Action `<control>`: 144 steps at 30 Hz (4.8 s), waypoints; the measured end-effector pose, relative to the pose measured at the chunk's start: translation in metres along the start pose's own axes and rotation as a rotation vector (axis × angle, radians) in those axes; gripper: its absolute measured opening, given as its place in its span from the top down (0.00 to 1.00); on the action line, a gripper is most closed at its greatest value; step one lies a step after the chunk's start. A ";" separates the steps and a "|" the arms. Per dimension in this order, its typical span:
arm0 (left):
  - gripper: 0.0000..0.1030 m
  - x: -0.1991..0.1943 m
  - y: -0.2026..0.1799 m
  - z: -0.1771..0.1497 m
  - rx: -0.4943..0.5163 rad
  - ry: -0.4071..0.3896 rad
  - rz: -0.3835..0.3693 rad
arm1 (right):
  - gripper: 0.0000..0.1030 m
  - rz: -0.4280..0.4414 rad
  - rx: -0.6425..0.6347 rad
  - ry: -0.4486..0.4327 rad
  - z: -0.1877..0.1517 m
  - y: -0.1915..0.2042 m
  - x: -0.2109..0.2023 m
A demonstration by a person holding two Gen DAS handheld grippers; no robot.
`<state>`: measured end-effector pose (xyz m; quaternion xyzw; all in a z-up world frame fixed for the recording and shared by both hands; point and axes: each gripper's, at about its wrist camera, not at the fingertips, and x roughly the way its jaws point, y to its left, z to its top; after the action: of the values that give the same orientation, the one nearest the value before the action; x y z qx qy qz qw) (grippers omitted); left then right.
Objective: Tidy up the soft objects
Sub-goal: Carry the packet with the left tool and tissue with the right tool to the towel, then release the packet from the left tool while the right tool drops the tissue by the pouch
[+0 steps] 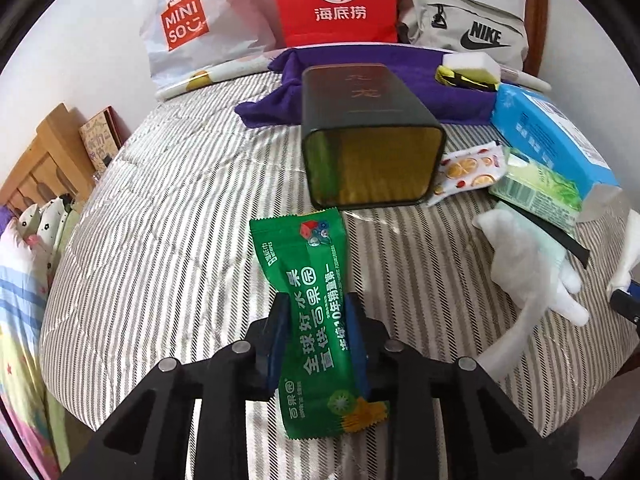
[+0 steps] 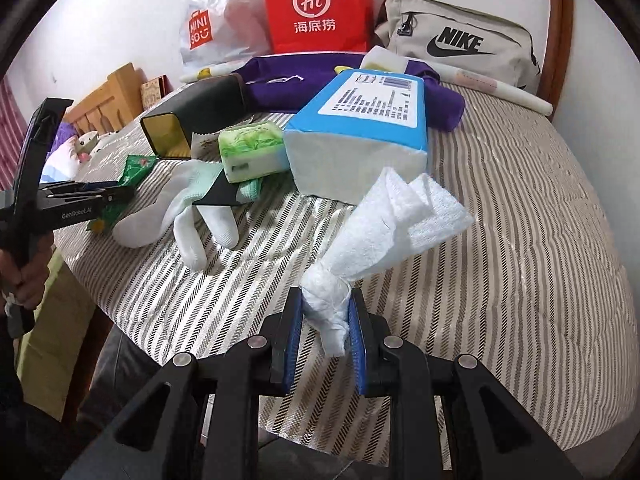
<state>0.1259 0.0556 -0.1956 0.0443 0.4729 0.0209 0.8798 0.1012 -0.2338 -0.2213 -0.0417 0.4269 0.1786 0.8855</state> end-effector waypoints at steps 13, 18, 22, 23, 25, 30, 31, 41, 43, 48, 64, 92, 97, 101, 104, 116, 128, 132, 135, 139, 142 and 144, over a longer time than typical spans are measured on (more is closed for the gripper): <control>0.75 -0.033 0.003 0.007 -0.015 0.000 -0.092 | 0.78 0.011 -0.043 -0.032 0.009 0.019 -0.019; 0.75 -0.055 0.004 0.018 -0.011 -0.047 -0.146 | 0.78 0.014 -0.053 -0.044 0.021 0.023 -0.026; 0.75 -0.066 0.003 0.028 -0.009 -0.074 -0.174 | 0.78 0.023 -0.053 -0.063 0.035 0.025 -0.032; 0.75 -0.069 0.003 0.030 -0.007 -0.080 -0.180 | 0.78 0.024 -0.053 -0.069 0.038 0.026 -0.034; 0.75 -0.074 0.003 0.037 0.001 -0.097 -0.184 | 0.78 0.026 -0.061 -0.086 0.044 0.029 -0.038; 0.75 -0.078 0.008 0.054 -0.008 -0.118 -0.189 | 0.78 0.020 -0.100 -0.114 0.065 0.034 -0.043; 0.75 -0.077 0.010 0.057 -0.015 -0.118 -0.190 | 0.78 0.016 -0.103 -0.117 0.070 0.034 -0.043; 0.75 -0.071 0.019 0.085 -0.048 -0.121 -0.208 | 0.78 -0.013 -0.130 -0.149 0.119 0.026 -0.039; 0.75 -0.068 0.019 0.092 -0.047 -0.122 -0.210 | 0.78 -0.012 -0.115 -0.150 0.131 0.022 -0.035; 0.75 -0.061 0.016 0.115 -0.044 -0.119 -0.214 | 0.78 0.009 -0.065 -0.152 0.159 0.012 -0.025; 0.75 -0.039 0.008 0.190 -0.047 -0.145 -0.242 | 0.78 0.047 -0.040 -0.163 0.231 0.006 0.005; 0.74 0.065 0.004 0.254 -0.057 -0.039 -0.284 | 0.77 0.041 -0.046 -0.038 0.274 0.001 0.106; 0.73 0.083 0.000 0.256 -0.055 -0.011 -0.306 | 0.77 0.038 -0.056 -0.003 0.275 0.004 0.123; 0.72 0.096 -0.003 0.259 -0.055 0.010 -0.308 | 0.77 0.029 -0.073 0.027 0.277 0.007 0.135; 0.72 0.104 -0.006 0.261 -0.055 0.028 -0.322 | 0.77 0.020 -0.080 0.037 0.279 0.008 0.141; 0.72 0.125 -0.015 0.264 -0.050 0.081 -0.344 | 0.77 0.012 -0.067 0.128 0.276 0.009 0.170; 0.69 0.135 -0.015 0.261 -0.053 0.116 -0.345 | 0.76 0.001 -0.076 0.157 0.279 0.011 0.179; 0.67 0.138 -0.013 0.261 -0.062 0.139 -0.347 | 0.64 0.009 -0.076 0.152 0.281 0.012 0.179; 0.58 0.138 -0.013 0.261 -0.058 0.139 -0.354 | 0.49 0.008 -0.090 0.127 0.282 0.015 0.175; 0.37 0.129 -0.012 0.263 -0.064 0.106 -0.359 | 0.33 -0.021 -0.111 0.096 0.283 0.021 0.169; 0.32 0.122 -0.010 0.265 -0.073 0.090 -0.365 | 0.31 -0.031 -0.109 0.081 0.284 0.021 0.164; 0.32 0.117 -0.007 0.266 -0.081 0.085 -0.357 | 0.30 -0.031 -0.096 0.074 0.284 0.019 0.158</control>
<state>0.4122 0.0421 -0.1476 -0.0766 0.5088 -0.1147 0.8497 0.3958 -0.1078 -0.1622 -0.0973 0.4496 0.1834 0.8687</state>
